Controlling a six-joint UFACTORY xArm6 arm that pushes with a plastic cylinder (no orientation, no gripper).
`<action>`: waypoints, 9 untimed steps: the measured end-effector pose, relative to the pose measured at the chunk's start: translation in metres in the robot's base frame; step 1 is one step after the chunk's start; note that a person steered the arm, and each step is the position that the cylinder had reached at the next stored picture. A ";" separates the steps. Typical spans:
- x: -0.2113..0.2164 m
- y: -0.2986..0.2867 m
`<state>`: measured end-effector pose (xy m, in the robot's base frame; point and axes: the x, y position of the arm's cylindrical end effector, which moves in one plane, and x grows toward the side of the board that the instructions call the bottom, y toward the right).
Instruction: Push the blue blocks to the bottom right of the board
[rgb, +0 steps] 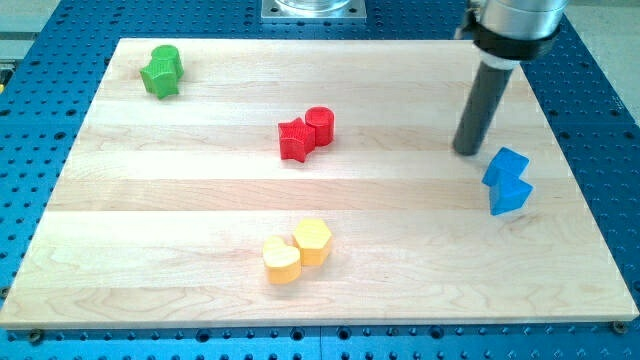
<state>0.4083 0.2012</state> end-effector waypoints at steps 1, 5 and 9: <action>0.046 0.013; 0.058 0.079; 0.140 -0.017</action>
<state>0.5483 0.1838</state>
